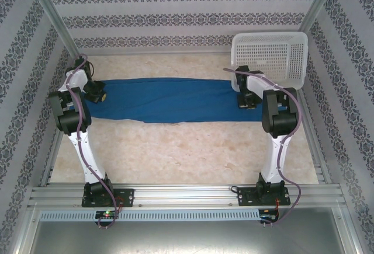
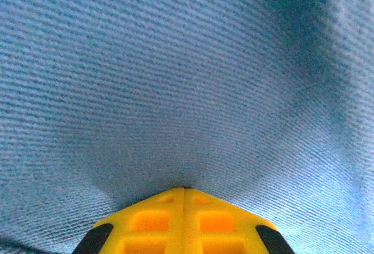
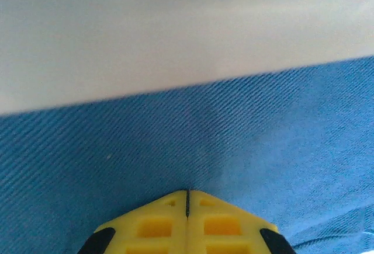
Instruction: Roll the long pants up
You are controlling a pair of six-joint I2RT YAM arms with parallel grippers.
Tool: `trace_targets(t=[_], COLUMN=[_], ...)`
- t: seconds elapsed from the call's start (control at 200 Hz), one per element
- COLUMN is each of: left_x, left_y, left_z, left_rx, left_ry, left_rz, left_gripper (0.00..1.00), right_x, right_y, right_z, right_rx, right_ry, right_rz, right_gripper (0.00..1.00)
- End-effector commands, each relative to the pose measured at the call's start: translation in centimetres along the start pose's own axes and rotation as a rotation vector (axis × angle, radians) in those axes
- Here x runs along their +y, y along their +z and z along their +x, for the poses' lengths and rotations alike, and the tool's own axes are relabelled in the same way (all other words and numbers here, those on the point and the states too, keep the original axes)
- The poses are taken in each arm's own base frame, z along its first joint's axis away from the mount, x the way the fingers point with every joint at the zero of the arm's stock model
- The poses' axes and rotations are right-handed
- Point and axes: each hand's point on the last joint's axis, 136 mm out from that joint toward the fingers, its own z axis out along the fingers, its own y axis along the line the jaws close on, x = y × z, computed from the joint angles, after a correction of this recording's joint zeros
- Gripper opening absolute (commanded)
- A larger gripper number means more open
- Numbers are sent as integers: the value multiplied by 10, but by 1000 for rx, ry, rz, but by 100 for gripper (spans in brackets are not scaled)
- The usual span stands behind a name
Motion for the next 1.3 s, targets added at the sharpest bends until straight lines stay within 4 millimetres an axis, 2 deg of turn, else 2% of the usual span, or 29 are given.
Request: trace_targets(t=[0.0, 0.19, 0.385, 0.45, 0.515, 0.595, 0.764, 0.884, 1.129, 1.299], left_x=[21, 17, 18, 20, 21, 22, 23, 32, 45, 46], left_y=[0, -6, -12, -14, -13, -14, -24, -31, -27, -29], left_z=[-7, -8, -8, -9, -8, -8, -10, -13, -9, -9], left_rx=[-2, -1, -7, -11, -8, -8, -22, -35, -22, -22], left_ry=[-12, -13, -4, -6, -11, -12, -8, -18, -39, -45], left_rz=[-77, -60, -60, -64, -65, -58, -48, -60, -58, -52], left_gripper=[0, 0, 0, 0, 0, 0, 0, 0, 0, 0], right_x=[1, -10, -17, -17, -19, -21, -25, -23, -8, 4], right_y=[-8, -23, -66, -76, -77, -66, -29, -9, 15, 13], right_z=[24, 5, -31, -37, -37, -31, -8, 6, 8, 16], right_rx=[24, -5, -106, -135, -140, -113, -34, 1, 12, 59], right_ry=[-8, -5, 36, 33, 29, 29, 111, 184, 197, 160], right_rz=[-3, 26, 17, 21, 34, 45, 7, -49, -90, -102], right_gripper=[0, 0, 0, 0, 0, 0, 0, 0, 0, 0])
